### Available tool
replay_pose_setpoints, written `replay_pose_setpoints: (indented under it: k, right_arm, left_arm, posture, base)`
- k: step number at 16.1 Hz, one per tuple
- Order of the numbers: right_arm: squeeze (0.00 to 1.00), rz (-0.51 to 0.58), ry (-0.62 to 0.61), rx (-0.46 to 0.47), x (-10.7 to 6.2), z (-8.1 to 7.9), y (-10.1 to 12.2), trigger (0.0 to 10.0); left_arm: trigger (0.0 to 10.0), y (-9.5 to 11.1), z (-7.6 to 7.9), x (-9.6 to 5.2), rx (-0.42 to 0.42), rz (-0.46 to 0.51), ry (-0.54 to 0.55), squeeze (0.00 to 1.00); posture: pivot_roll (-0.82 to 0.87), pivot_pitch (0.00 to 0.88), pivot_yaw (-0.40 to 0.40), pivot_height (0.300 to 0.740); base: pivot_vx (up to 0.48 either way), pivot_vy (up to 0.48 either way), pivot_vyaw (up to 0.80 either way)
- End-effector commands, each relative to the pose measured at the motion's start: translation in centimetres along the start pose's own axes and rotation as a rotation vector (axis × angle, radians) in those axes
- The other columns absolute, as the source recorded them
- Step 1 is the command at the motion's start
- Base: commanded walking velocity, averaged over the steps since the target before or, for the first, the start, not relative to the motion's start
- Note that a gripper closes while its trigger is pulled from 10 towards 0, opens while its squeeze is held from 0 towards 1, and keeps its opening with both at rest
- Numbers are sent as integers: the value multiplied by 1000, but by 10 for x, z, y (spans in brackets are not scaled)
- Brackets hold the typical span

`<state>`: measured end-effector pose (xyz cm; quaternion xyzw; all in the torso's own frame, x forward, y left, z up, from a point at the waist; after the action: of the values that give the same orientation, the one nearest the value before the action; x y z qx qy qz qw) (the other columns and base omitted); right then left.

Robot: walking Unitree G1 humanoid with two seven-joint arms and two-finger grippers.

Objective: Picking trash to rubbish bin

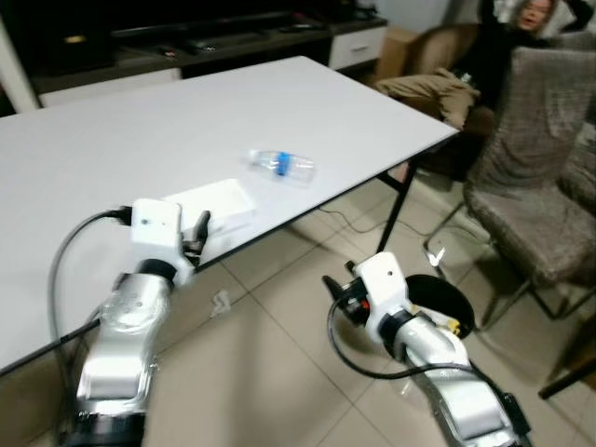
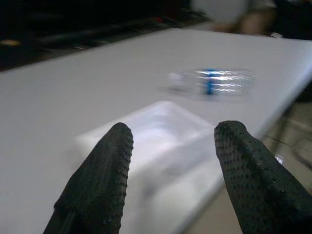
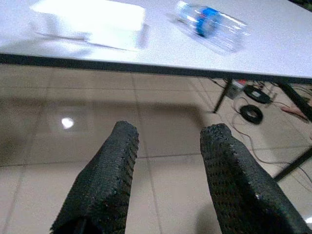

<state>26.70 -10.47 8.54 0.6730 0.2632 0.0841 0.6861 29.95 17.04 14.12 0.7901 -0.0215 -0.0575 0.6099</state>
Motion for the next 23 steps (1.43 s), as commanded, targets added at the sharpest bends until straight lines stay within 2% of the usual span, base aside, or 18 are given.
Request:
replay_pose_setpoints:
  k: [1, 3, 6, 10, 14, 18, 21, 23]
  right_arm:
    - [0, 25, 2, 5, 2, -2, 6, 10000]
    - [0, 29, -14, 16, 2, 0, 7, 10000]
    - [0, 30, -11, 12, 1, 1, 7, 10000]
    - [0, 29, -23, 9, 3, 4, 6, 10000]
    - [0, 39, -26, 10, 4, 0, 7, 10000]
    - [0, 89, -134, 54, -3, 12, 7, 10000]
    - [0, 83, -153, 18, -9, 17, 6, 10000]
    - [0, 77, -157, 12, -12, 19, 4, 10000]
  left_arm:
    - [10000, 1, -6, 0, 8, 2, 10, 0]
    - [10000, -5, -2, -2, -23, -14, 6, 0]
    - [10000, -8, 0, -6, -24, -23, 16, 0]
    - [10000, -13, -5, -6, -16, -37, 32, 0]
    - [10000, -18, -8, -8, 1, -49, 32, 0]
    - [10000, -20, -1, -9, -28, -41, -25, 0]
    - [10000, -24, 3, -10, -47, -54, -2, 0]
    - [10000, -21, 9, -12, -48, -31, -25, 0]
  posture:
    - [-114, 0, -39, 740]
    - [-120, 0, -49, 740]
    - [-118, 0, -52, 740]
    - [-115, 0, -59, 740]
    - [-123, 0, -49, 740]
    - [-144, 0, -20, 740]
    - [-153, 0, -19, 740]
    - [-148, 0, -36, 740]
  base:
    - [364, 0, 0]
    - [364, 0, 0]
    - [368, 0, 0]
    - [366, 0, 0]
    - [365, 0, 0]
    - [342, 0, 0]
    - [100, 0, 0]
    - [0, 0, 0]
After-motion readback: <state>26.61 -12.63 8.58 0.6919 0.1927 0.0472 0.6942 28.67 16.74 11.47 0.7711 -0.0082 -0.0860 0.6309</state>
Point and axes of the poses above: a point about 5 cm out from each wrist's last joint towards the gripper, its own x axis pointing out of the wrist towards the gripper, its own y axis along the axis of the wrist's last joint, z = x × y, the point moved 1 cm from there along x, pointing out of the wrist towards the gripper, and after that the axes turned 8 degrees about x, right-handed, at the moved point
